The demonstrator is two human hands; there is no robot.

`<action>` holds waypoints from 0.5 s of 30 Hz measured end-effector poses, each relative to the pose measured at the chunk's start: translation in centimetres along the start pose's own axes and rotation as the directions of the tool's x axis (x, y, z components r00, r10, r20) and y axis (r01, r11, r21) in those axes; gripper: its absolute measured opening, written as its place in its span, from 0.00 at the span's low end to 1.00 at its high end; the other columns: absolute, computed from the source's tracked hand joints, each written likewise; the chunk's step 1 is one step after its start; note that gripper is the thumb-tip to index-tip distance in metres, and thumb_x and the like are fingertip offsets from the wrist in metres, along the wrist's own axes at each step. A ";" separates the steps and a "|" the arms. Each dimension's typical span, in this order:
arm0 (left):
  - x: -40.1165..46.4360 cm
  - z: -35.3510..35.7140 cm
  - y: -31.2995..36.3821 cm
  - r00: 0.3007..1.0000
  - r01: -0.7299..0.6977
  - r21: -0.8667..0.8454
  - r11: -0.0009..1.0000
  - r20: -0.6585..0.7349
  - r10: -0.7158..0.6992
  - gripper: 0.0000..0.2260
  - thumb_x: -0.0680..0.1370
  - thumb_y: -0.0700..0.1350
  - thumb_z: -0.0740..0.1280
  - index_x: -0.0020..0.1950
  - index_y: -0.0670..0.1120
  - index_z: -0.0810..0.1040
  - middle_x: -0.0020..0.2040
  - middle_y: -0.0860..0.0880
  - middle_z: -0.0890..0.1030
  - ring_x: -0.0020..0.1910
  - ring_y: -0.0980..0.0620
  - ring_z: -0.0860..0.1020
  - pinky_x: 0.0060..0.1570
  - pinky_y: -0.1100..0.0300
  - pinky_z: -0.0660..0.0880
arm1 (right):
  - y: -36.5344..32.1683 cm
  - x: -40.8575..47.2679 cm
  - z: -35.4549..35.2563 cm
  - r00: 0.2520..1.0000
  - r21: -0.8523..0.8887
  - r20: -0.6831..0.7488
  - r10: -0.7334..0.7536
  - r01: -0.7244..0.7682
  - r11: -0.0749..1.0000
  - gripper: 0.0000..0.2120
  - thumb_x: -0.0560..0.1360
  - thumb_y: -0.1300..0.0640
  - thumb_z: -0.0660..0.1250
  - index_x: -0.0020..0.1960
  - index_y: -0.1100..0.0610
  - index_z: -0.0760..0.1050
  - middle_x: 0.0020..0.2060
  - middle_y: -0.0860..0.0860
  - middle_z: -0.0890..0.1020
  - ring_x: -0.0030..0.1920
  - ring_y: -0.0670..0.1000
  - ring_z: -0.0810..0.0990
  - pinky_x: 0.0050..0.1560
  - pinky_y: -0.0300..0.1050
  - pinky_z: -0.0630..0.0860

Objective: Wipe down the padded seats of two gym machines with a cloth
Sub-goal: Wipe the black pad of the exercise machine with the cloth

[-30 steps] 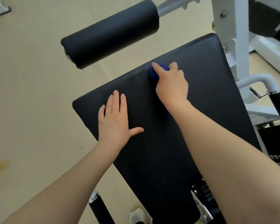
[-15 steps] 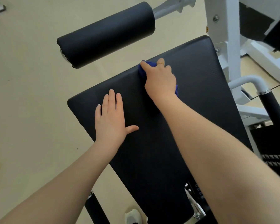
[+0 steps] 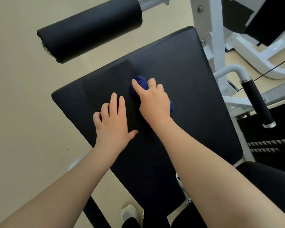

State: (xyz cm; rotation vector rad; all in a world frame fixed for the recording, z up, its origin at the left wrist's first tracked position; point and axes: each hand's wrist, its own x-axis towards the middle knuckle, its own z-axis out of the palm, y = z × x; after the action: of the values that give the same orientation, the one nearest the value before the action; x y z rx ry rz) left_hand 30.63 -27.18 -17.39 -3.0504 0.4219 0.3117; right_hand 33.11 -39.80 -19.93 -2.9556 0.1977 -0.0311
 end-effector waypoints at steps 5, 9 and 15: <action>-0.9 0.3 0.6 0.991 -0.111 0.184 0.977 -0.059 0.124 0.50 0.67 0.66 0.67 0.76 0.44 0.45 0.76 0.45 0.52 0.69 0.45 0.62 0.63 0.51 0.63 | 4.1 -3.0 1.1 0.935 -0.125 -0.084 -0.345 0.334 0.934 0.27 0.67 0.60 0.63 0.66 0.47 0.73 0.46 0.61 0.79 0.33 0.58 0.74 0.29 0.44 0.67; 0.1 0.5 0.5 0.985 -0.154 0.214 0.965 -0.044 0.166 0.50 0.68 0.69 0.64 0.76 0.44 0.42 0.73 0.44 0.55 0.70 0.45 0.60 0.65 0.50 0.61 | 6.3 -1.4 0.0 0.995 -0.075 -0.022 0.093 -0.095 0.993 0.32 0.73 0.65 0.58 0.73 0.42 0.59 0.62 0.62 0.70 0.47 0.61 0.72 0.38 0.49 0.66; -0.5 1.5 1.4 0.984 -0.174 0.169 0.970 0.062 0.166 0.55 0.64 0.69 0.67 0.76 0.44 0.40 0.76 0.39 0.49 0.74 0.41 0.53 0.69 0.48 0.58 | 1.9 -5.7 1.0 1.000 0.005 -0.003 0.001 -0.001 1.000 0.31 0.71 0.63 0.65 0.72 0.47 0.63 0.55 0.62 0.74 0.42 0.59 0.73 0.33 0.46 0.65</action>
State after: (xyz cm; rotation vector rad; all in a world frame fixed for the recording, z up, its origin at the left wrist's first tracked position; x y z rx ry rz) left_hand 29.50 -28.26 -18.80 -2.8363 0.6719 0.3340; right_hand 27.25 -40.76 -21.27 -2.9510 0.1989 -0.0357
